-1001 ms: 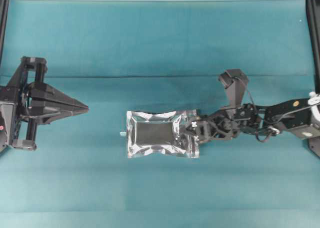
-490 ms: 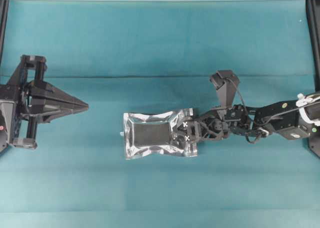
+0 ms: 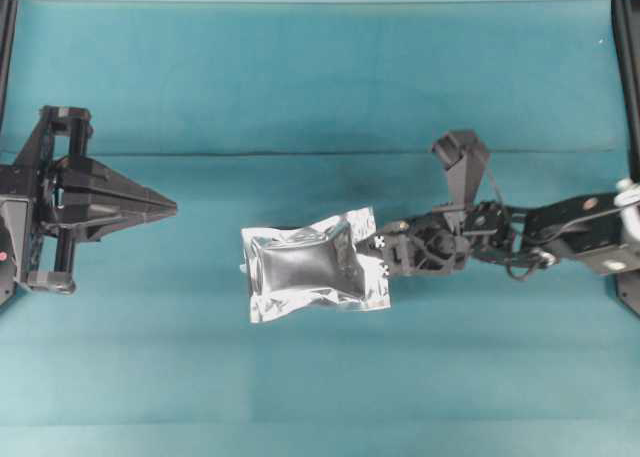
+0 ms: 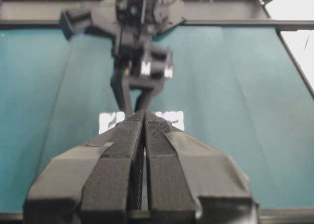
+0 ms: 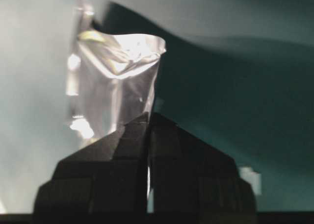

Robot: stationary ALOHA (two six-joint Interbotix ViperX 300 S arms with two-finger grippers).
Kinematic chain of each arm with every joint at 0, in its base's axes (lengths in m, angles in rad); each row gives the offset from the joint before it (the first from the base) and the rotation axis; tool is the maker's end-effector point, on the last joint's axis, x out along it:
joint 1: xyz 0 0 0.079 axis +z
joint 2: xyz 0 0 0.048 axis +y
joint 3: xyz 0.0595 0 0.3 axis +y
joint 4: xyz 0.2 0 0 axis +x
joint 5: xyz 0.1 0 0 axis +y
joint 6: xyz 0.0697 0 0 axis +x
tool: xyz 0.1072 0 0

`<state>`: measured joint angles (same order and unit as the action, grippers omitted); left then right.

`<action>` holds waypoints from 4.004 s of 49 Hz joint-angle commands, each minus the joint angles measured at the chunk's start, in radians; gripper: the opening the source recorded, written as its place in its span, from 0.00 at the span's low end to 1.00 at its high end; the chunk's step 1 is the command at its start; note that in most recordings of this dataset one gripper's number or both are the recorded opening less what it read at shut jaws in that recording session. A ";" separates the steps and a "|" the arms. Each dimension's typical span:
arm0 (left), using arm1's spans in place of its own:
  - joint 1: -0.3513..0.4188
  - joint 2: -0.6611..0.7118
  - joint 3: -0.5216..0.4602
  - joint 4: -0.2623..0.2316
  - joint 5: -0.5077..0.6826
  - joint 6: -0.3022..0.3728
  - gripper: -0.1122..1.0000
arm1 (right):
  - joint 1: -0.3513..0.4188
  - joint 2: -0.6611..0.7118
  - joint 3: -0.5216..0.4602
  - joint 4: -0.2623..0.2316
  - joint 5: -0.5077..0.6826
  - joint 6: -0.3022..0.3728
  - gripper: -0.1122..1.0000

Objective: Hand over the silver zip bag and make it stand upright.

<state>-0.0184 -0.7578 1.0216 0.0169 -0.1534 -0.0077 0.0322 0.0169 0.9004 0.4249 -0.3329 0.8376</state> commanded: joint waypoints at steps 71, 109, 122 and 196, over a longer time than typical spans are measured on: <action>0.012 -0.020 0.023 0.003 -0.003 -0.002 0.11 | -0.120 0.040 -0.838 -0.146 1.431 -0.822 0.09; 0.035 -0.028 0.123 0.003 0.044 -0.041 0.11 | -0.106 0.144 -0.942 -0.322 1.445 -0.986 0.09; 0.048 -0.023 0.147 0.003 0.043 -0.046 0.11 | -0.097 0.164 -0.946 -0.322 1.442 -0.989 0.09; 0.063 0.784 -0.012 0.002 -0.583 -0.183 0.94 | -0.067 0.186 -0.951 -0.322 1.428 -0.985 0.09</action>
<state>0.0476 -0.0031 1.0400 0.0169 -0.7010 -0.1887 -0.0368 0.2102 -0.0353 0.1043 1.0999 -0.1473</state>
